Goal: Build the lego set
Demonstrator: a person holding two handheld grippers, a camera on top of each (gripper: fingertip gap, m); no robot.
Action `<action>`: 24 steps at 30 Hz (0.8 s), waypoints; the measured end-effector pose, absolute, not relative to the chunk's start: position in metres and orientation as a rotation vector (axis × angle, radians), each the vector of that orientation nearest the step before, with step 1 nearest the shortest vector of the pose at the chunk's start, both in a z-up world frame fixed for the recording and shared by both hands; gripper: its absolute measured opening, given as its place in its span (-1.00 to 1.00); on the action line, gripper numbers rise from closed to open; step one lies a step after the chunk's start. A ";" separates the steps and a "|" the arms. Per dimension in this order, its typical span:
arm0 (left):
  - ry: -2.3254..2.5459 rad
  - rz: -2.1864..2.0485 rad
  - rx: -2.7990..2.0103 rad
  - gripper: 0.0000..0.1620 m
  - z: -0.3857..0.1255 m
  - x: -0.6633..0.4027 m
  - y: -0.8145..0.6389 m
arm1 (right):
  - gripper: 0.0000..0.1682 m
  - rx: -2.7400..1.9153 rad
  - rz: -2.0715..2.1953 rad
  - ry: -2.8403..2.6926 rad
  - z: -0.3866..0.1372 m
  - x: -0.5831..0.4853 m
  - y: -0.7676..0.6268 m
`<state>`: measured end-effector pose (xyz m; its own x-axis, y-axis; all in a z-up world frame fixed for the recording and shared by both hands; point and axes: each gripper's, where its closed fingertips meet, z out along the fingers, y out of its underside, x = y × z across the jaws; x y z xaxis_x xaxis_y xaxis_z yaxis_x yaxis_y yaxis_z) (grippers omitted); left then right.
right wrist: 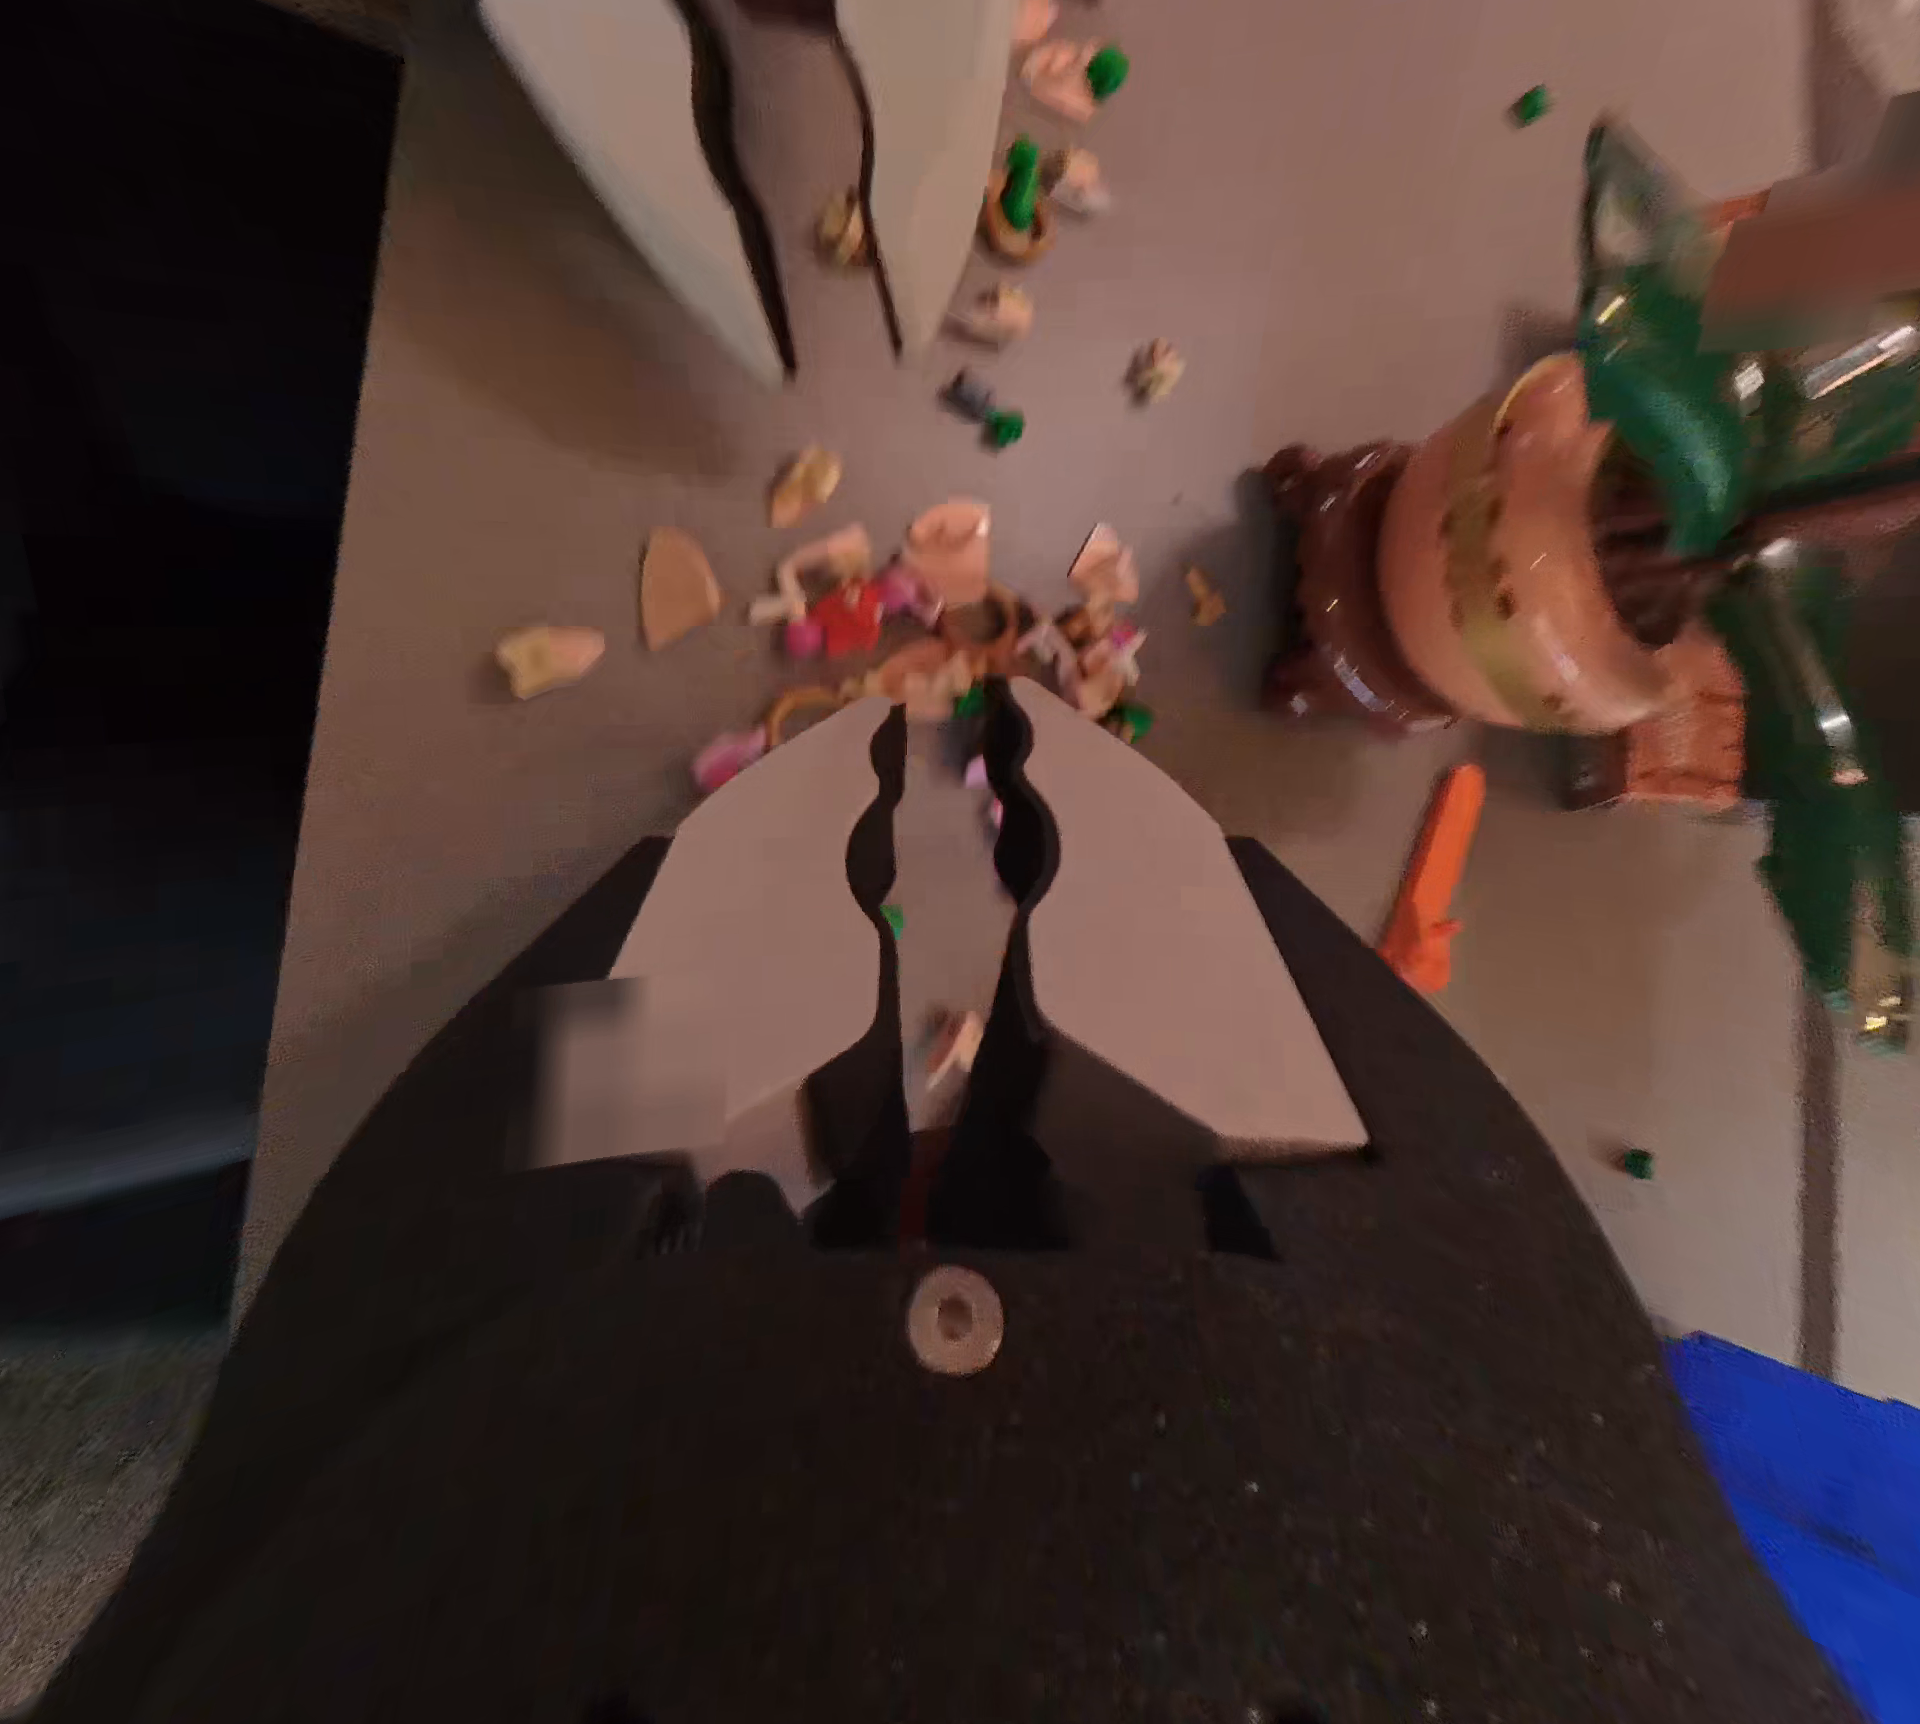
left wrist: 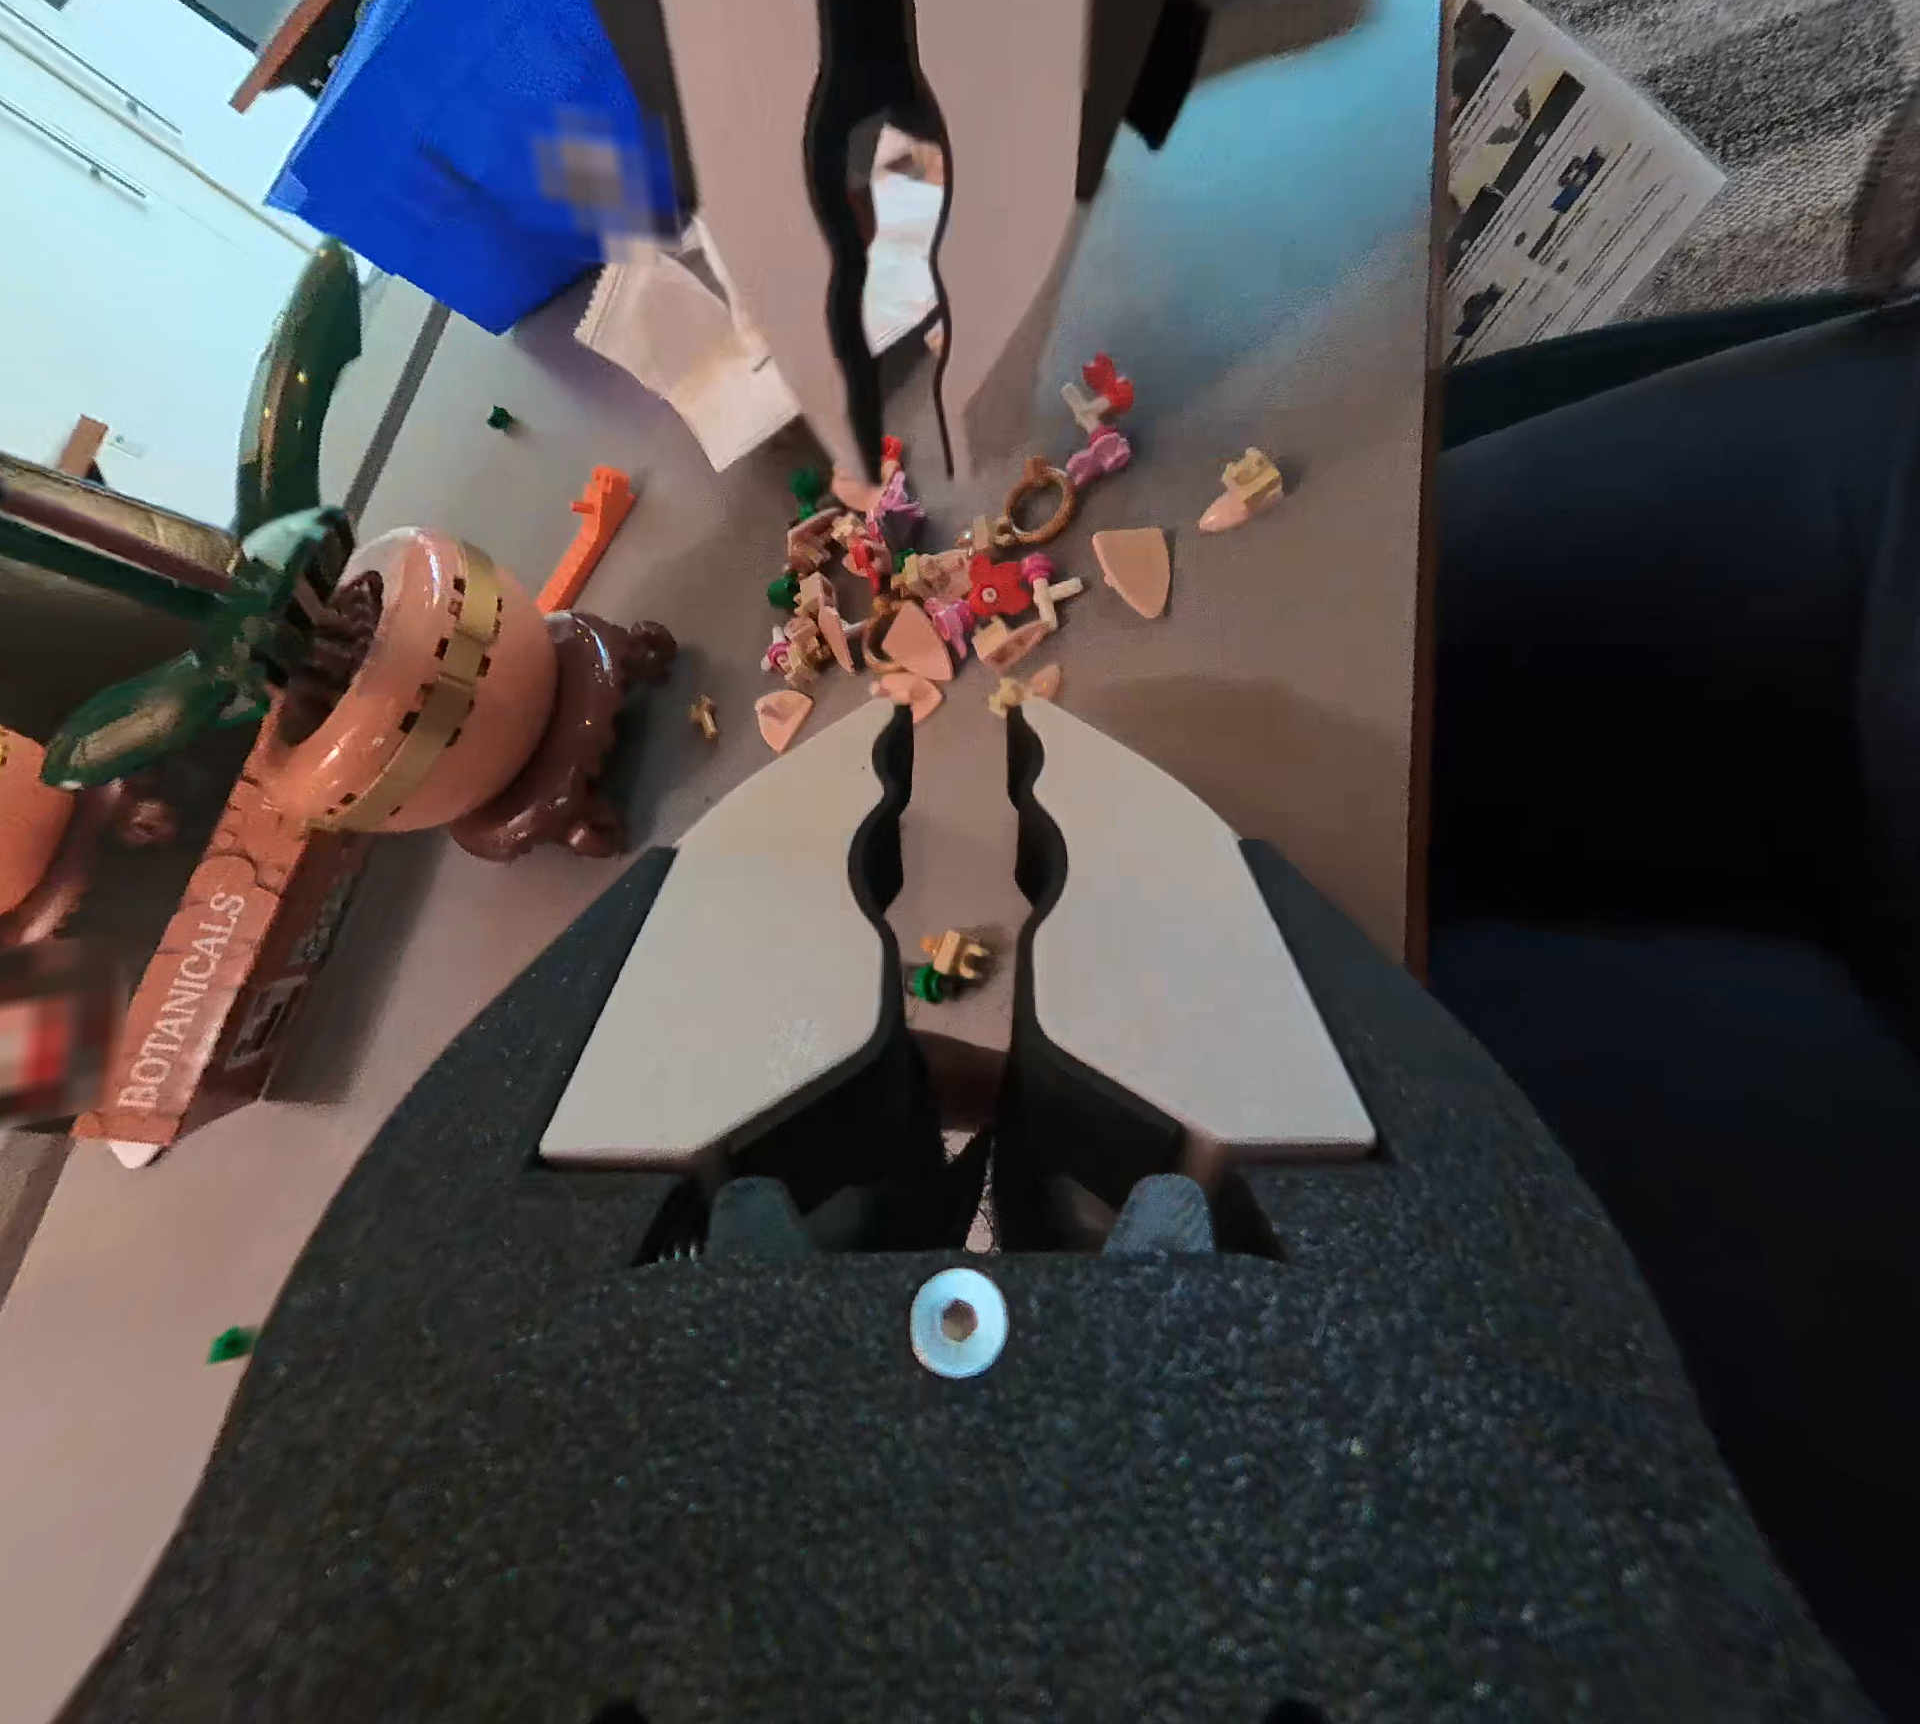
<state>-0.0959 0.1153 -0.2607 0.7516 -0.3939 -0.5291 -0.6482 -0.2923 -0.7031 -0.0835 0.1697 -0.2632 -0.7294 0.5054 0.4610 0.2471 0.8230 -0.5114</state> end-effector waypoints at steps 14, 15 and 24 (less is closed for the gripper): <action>0.741 0.337 -1.895 -0.79 -0.260 -0.105 0.111 | -0.89 -0.803 0.783 -2.509 -0.274 -0.094 0.169; 0.746 0.336 -1.893 -0.79 -0.260 -0.104 0.111 | -0.89 -0.801 0.785 -2.513 -0.274 -0.096 0.169; 0.738 0.341 -1.877 -0.78 -0.257 -0.107 0.108 | -0.93 -0.951 0.786 -2.706 -0.288 -0.098 0.164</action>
<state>-0.1071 0.1077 -0.2567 0.7696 -0.3342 -0.5441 -0.6309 -0.2670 -0.7284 -0.0979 0.1644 -0.2883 -0.7830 0.6218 -0.0159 0.5337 0.6585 -0.5306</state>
